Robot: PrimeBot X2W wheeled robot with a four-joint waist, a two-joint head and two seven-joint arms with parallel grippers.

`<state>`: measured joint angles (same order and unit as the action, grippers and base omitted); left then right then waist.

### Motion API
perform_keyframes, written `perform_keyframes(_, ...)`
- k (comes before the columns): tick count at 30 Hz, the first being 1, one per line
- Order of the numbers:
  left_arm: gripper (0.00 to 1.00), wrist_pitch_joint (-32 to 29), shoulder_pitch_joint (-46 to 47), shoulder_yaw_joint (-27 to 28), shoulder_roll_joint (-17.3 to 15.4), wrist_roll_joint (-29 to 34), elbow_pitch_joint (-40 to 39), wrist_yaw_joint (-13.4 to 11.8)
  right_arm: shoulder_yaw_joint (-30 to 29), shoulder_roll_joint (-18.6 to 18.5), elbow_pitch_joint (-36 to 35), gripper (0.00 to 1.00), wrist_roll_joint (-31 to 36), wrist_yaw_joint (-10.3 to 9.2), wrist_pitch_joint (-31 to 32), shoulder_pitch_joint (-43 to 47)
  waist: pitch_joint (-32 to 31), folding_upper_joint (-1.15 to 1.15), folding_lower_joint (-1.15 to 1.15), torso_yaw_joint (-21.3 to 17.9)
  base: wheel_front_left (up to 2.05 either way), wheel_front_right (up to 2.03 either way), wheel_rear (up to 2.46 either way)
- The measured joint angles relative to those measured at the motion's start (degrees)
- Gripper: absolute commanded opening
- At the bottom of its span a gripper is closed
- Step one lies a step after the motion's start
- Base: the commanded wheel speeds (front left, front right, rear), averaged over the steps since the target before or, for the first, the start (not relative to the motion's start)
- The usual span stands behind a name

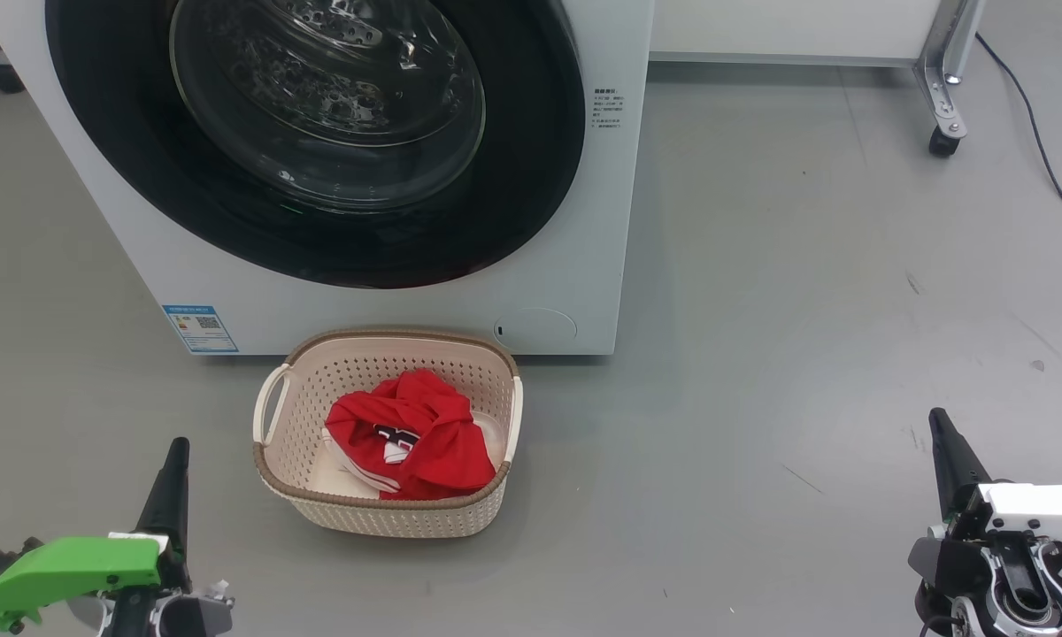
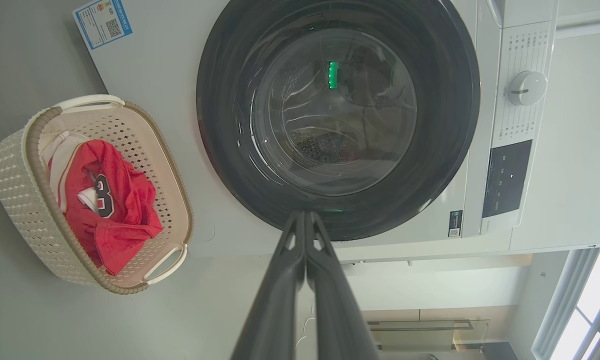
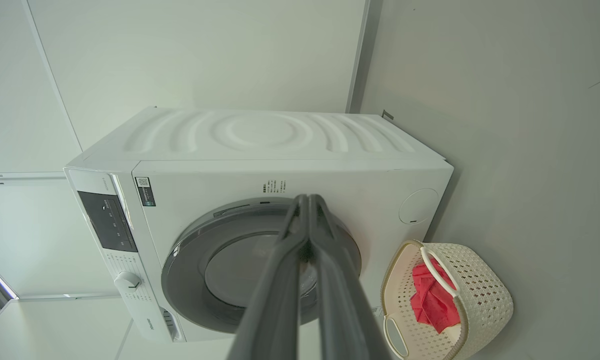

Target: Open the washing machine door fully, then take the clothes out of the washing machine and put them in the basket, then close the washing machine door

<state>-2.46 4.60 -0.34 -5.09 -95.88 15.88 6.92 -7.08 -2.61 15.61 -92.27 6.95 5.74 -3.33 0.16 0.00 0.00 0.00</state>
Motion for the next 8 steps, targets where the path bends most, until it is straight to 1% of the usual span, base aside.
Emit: perform_keyframes(8, 0.00, 0.00, 0.00, 0.04, 0.01, 0.00, -0.01, 0.00, -0.01, 0.01, 0.00, 0.00, 0.00, 0.00, 0.00, 0.00, 0.00, 0.00, 0.00, 0.00, 0.00, 0.00, 0.00)
